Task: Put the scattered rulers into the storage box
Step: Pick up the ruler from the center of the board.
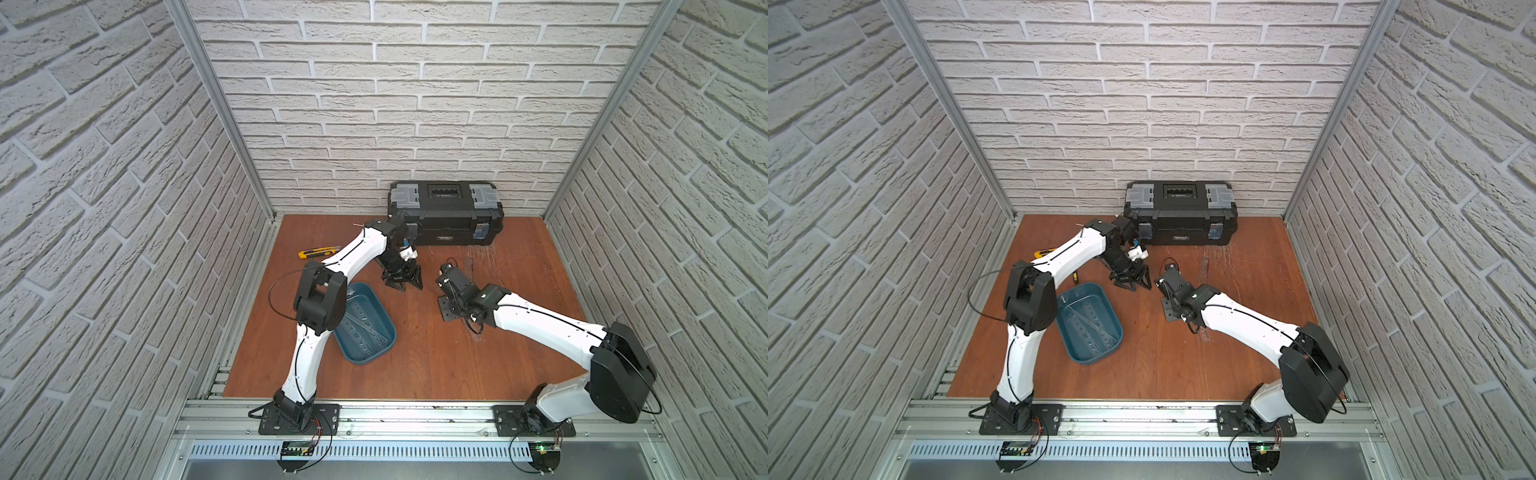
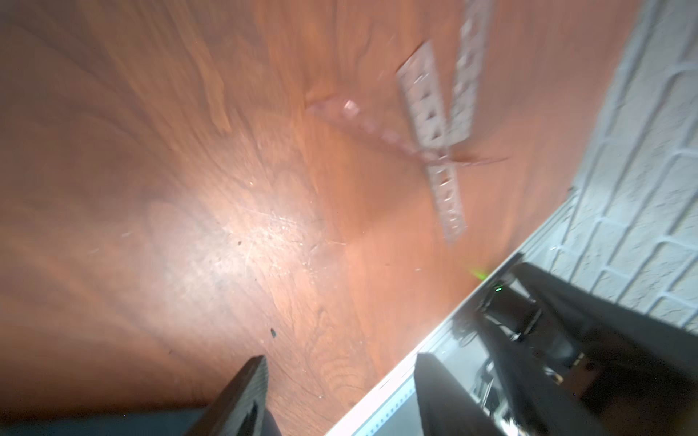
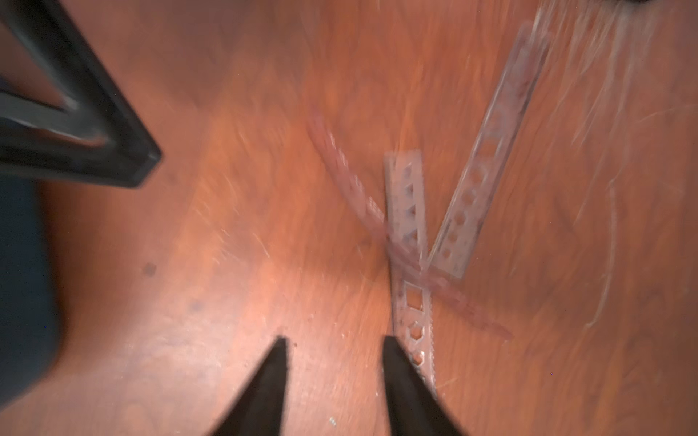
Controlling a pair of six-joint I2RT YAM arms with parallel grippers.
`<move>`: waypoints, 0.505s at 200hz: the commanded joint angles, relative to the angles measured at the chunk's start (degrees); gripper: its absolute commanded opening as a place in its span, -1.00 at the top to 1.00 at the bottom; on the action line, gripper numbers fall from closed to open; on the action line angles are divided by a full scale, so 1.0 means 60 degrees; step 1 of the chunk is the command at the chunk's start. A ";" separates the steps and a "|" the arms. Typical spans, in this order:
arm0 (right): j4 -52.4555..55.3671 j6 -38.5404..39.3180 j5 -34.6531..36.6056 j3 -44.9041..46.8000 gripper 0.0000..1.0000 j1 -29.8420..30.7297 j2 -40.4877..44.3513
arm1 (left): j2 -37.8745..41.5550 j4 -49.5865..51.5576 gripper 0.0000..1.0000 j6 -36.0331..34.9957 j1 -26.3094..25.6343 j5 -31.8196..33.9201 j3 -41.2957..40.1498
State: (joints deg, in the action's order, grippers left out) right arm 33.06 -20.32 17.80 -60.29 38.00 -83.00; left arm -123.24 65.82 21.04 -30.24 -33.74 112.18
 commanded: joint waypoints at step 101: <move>0.1540 0.3417 -0.1775 -0.3175 -0.28 -0.1511 -0.4075 | 0.3480 -0.0569 -0.35 -0.0088 0.0951 -0.0435 -0.2066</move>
State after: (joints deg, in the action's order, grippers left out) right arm 41.80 -2.02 9.06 -75.88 30.13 -104.84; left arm -104.49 64.12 21.54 -25.69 -35.03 103.00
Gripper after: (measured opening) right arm 0.638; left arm 0.676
